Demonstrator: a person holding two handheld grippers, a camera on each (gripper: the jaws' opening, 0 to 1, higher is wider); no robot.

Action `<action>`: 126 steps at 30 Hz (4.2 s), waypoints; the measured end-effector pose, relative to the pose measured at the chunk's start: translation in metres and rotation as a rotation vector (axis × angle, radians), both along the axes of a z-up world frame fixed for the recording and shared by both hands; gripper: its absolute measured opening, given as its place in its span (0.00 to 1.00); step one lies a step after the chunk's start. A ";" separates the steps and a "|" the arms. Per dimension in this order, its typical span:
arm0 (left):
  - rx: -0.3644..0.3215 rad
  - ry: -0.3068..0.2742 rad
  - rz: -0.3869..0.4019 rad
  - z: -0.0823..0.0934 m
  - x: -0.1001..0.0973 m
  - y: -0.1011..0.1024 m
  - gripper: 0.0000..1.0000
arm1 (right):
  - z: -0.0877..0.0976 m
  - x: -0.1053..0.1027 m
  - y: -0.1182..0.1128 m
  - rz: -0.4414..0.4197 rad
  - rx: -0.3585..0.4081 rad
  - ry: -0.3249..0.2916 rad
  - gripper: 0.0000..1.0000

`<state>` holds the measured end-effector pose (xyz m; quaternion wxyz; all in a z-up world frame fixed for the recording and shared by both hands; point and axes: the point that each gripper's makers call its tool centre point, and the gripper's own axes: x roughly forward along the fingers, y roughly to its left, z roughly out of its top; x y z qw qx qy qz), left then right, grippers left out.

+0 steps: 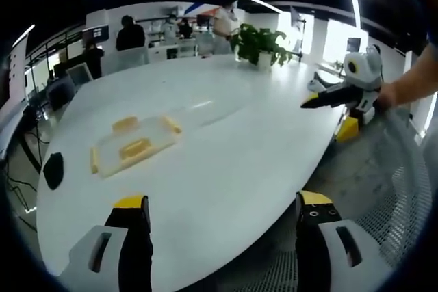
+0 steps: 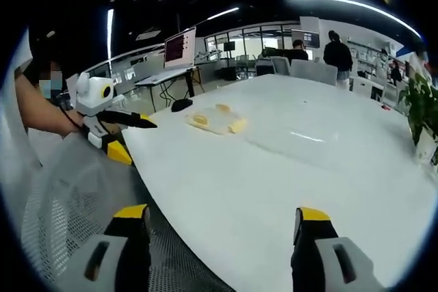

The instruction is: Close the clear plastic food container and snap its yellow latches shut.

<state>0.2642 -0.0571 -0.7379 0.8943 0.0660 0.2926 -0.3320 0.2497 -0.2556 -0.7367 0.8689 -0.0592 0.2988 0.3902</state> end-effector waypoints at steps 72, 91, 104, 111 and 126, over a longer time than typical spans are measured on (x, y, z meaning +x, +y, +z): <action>0.035 -0.009 -0.093 0.008 0.017 0.032 0.73 | 0.011 0.026 0.022 0.080 -0.047 0.012 0.78; 0.053 -0.005 -0.123 0.005 0.040 0.040 0.73 | 0.011 0.062 0.062 0.156 -0.049 -0.005 0.77; 0.051 -0.002 -0.114 0.003 0.051 0.048 0.73 | 0.009 0.077 0.085 0.192 -0.052 -0.010 0.77; 0.066 -0.002 -0.115 0.002 0.059 0.057 0.72 | 0.005 0.084 0.093 0.216 -0.058 -0.009 0.76; 0.083 0.000 -0.116 -0.002 0.074 0.073 0.72 | 0.005 0.099 0.103 0.219 -0.043 0.009 0.75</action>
